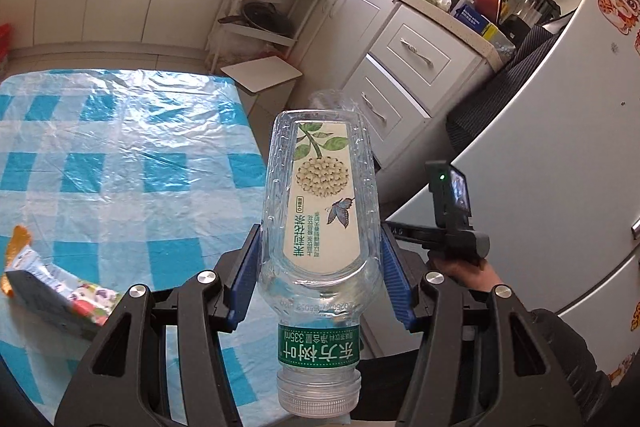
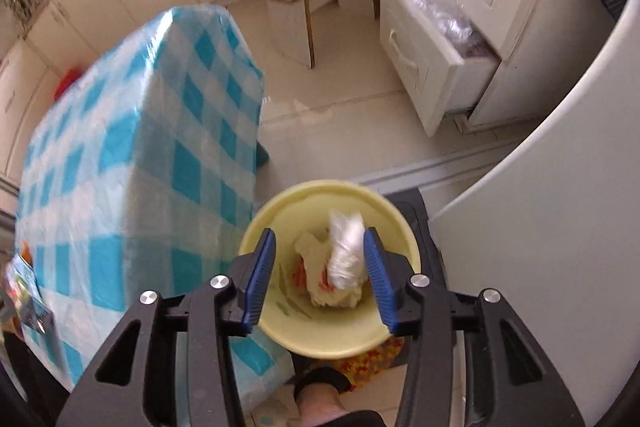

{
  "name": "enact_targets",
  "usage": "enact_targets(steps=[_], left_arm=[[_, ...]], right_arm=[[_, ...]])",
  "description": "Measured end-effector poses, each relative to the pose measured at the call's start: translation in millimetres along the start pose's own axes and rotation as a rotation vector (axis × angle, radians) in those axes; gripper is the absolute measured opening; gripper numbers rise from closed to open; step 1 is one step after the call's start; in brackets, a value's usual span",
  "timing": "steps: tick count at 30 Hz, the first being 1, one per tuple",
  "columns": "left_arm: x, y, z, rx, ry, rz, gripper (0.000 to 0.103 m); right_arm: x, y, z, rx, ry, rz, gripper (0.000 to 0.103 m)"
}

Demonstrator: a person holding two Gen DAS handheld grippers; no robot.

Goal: Collect trash
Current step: 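Carry the tissue and bottle to the bucket and open the right gripper, then open the left gripper to drop the water bottle into the bucket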

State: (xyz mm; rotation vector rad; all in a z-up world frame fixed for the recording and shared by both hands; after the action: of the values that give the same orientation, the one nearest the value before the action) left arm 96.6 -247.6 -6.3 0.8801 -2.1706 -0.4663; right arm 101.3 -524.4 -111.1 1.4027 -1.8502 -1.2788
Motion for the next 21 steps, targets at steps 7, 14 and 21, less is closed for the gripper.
enact_targets(steps=[7,14,21], left_arm=[[29,-97,16,-0.119,0.022,-0.009,0.053],[53,-164,28,-0.244,0.004,-0.048,0.056],[54,-51,9,-0.047,-0.059,-0.083,0.081]], right_arm=[[18,71,-24,0.331,-0.155,-0.099,0.069],[30,86,-37,0.41,-0.214,-0.142,0.07],[11,97,-41,0.461,-0.161,-0.141,0.071]])
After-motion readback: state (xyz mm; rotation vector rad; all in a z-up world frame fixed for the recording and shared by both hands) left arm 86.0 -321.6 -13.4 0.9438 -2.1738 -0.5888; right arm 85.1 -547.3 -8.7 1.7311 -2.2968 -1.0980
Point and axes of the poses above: each gripper's, at about its wrist camera, not at the fingertips, and y roughly against the way its jaws point, x to its right, z to its underside, the point moved 4 cm from there along -y, roughly the way its jaws point, and after that the axes turned 4 degrees about x, right-handed, at the moved point
